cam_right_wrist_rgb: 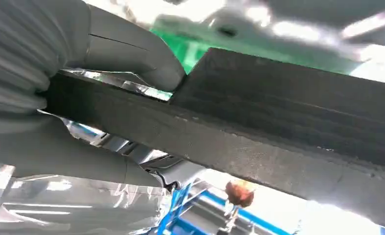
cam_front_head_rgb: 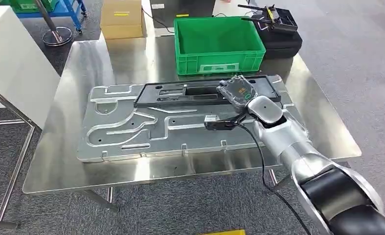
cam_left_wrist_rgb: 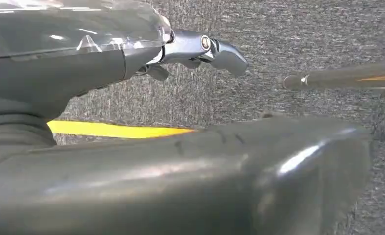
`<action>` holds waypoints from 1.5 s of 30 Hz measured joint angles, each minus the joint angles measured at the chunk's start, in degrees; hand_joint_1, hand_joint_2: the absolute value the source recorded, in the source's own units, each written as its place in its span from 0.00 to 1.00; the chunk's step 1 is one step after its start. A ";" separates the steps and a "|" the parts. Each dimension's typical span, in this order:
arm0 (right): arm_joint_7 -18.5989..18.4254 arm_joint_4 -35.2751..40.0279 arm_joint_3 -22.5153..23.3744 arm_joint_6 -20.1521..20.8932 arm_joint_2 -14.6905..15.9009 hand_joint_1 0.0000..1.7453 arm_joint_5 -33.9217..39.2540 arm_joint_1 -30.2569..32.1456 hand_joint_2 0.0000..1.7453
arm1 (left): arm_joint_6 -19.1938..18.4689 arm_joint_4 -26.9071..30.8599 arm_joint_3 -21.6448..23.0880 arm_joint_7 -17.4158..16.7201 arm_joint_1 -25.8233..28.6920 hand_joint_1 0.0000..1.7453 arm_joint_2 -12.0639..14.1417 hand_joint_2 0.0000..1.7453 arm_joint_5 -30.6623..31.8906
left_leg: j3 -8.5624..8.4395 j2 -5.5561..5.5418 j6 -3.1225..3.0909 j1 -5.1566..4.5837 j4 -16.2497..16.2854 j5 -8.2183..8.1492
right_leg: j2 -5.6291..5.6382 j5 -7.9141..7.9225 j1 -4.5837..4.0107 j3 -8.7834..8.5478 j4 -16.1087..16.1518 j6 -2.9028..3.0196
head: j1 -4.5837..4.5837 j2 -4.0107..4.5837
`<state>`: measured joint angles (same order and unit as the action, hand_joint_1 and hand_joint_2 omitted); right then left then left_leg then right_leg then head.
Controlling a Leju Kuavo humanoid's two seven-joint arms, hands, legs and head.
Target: Take the parts from the cabinet and place them on the table.
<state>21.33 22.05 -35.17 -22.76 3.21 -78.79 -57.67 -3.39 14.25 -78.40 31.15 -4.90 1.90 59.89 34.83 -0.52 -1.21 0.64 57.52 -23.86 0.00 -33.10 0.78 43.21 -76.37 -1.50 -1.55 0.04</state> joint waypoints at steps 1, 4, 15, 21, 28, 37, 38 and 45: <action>0.57 -0.17 -0.07 -0.41 -0.17 0.95 0.92 0.67 1.00 | 0.04 0.00 0.04 0.11 0.05 0.00 0.00 0.00 0.15 | -0.15 -0.04 0.06 0.01 0.07 -0.14 | -0.01 2.01 0.07 -0.79 2.36 0.06 | 0.00 0.00; 1.55 -0.59 -0.09 -1.86 -0.61 0.00 3.58 2.27 0.00 | 0.04 0.00 0.28 0.28 -0.07 0.00 0.00 0.00 0.83 | -0.47 -0.13 0.70 -0.02 0.48 -0.81 | -0.02 8.53 -0.07 -7.23 16.92 0.83 | 0.00 0.00; 7.43 -0.94 2.98 -6.10 -0.85 0.00 14.10 8.73 0.00 | 0.17 -0.31 2.01 -0.20 0.29 0.00 -0.09 0.00 3.08 | 8.00 0.17 2.88 0.06 18.87 -9.21 | 0.03 8.44 -0.12 -8.25 18.32 2.80 | -0.09 0.00; 17.18 2.65 7.89 -6.95 -0.81 0.00 26.54 12.63 0.00 | -0.39 -0.37 2.05 0.22 0.26 0.00 -0.04 0.00 2.75 | -0.64 0.14 1.93 -0.10 1.11 -1.47 | 0.31 7.76 -0.44 -8.33 17.48 1.57 | 0.02 0.00; 18.36 25.59 6.20 -2.31 4.16 0.00 55.46 22.28 0.00 | -1.38 -0.42 2.03 0.92 0.28 0.00 -0.02 0.00 2.36 | -0.83 0.14 -0.20 0.00 0.28 -0.93 | 0.20 0.41 -0.07 -2.98 5.16 -0.27 | 0.00 0.00; 19.03 60.18 8.43 -9.87 12.87 0.00 68.04 38.46 0.00 | -1.92 -0.52 1.38 1.14 1.05 0.00 -0.81 0.00 -0.17 | -1.23 -0.12 0.36 -0.72 0.56 -1.54 | -0.26 7.19 -1.12 -9.22 18.06 1.65 | -0.04 0.00; 19.06 62.61 10.13 -11.13 13.60 0.00 67.95 41.39 0.00 | -1.75 -0.52 1.14 1.11 1.35 0.00 -0.85 0.00 -0.61 | -1.40 -0.13 0.64 -0.62 0.33 -1.57 | -0.26 7.12 -1.20 -9.36 18.07 1.78 | 0.02 0.00; 18.93 70.62 25.82 -13.08 14.58 0.00 68.23 60.31 0.00 | -0.50 -0.52 -0.96 1.09 2.30 0.00 -2.19 0.00 -2.32 | 5.66 0.19 2.36 -0.12 18.02 -11.32 | -0.86 7.37 -0.39 -10.22 19.21 2.68 | -0.18 0.00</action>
<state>40.26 92.67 -9.35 -35.84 17.79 -10.56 2.64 -3.89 13.73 -79.36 32.24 -2.60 -0.28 57.57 40.49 -0.33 1.15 0.52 75.53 -35.18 -0.85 -25.73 0.40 32.99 -57.16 1.19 -1.73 0.04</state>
